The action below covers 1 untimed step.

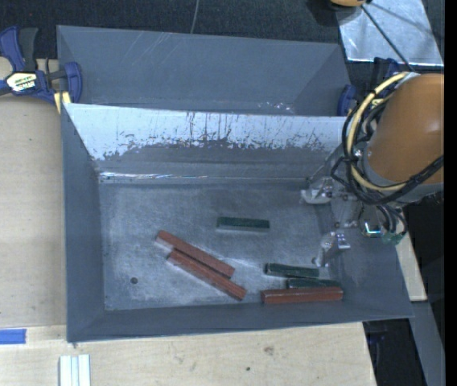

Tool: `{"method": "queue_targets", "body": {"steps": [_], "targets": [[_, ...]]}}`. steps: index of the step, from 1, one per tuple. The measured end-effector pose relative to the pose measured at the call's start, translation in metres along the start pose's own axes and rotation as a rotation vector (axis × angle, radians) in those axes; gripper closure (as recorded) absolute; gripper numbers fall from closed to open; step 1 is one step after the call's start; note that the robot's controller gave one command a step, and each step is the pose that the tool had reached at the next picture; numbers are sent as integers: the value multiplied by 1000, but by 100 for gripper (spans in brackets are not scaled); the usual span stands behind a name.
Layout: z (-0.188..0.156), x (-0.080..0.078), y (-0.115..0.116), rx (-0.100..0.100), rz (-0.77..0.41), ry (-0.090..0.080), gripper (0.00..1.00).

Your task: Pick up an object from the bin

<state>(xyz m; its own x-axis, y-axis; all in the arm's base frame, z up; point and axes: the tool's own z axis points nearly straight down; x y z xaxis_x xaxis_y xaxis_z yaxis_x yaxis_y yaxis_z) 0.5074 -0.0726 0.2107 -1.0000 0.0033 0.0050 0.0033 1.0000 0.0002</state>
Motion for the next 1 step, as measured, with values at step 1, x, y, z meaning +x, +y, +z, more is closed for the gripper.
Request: {"method": "queue_targets", "body": {"steps": [1], "targets": [[-4,-2,0,1,-2,-9,0]]}}
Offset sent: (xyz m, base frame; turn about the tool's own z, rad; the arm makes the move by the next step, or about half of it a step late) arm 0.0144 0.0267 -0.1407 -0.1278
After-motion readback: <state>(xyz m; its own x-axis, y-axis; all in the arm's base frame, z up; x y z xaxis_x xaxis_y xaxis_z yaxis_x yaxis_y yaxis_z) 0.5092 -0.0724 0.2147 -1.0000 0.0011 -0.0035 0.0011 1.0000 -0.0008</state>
